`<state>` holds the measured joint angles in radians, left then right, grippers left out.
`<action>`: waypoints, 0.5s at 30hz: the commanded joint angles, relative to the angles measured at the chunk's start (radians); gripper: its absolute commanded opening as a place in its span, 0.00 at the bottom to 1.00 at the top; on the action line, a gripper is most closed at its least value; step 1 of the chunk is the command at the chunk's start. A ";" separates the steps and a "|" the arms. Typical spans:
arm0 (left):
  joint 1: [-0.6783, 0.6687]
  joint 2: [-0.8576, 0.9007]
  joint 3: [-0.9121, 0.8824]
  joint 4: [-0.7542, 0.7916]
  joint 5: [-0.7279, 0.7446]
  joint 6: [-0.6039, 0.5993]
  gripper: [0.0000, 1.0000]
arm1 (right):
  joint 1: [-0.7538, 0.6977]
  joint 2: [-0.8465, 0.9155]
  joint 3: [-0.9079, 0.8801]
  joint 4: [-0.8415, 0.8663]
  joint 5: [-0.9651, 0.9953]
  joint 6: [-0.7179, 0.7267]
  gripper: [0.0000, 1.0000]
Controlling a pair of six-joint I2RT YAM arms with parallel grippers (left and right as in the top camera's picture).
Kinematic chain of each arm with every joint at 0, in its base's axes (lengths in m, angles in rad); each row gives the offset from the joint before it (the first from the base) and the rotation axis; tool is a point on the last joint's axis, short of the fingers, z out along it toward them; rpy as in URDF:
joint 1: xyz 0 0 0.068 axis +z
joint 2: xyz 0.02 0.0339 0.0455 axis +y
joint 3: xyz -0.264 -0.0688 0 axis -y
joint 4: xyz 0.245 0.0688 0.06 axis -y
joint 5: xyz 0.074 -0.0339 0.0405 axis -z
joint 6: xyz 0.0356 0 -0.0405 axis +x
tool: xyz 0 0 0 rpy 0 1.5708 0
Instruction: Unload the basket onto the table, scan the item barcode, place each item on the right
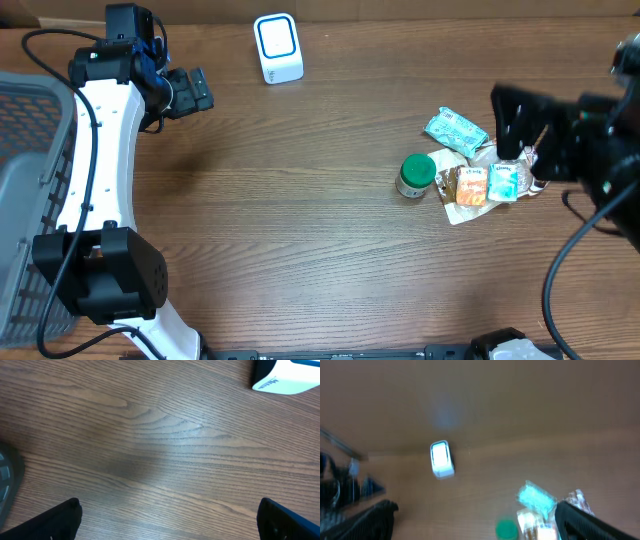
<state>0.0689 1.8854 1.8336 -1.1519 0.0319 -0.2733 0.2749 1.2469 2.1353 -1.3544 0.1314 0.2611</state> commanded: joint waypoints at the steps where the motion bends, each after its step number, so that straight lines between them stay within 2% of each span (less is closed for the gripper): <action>1: -0.004 -0.003 0.021 0.001 -0.006 0.019 1.00 | -0.025 -0.066 -0.148 0.130 0.051 -0.003 1.00; 9: -0.004 -0.003 0.021 0.001 -0.007 0.019 0.99 | -0.114 -0.395 -0.790 0.719 0.048 -0.003 1.00; 15: -0.004 -0.003 0.021 0.001 -0.006 0.019 0.99 | -0.153 -0.640 -1.260 1.080 0.048 -0.003 1.00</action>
<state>0.0689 1.8854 1.8336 -1.1519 0.0277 -0.2733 0.1318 0.6815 1.0203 -0.3347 0.1688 0.2615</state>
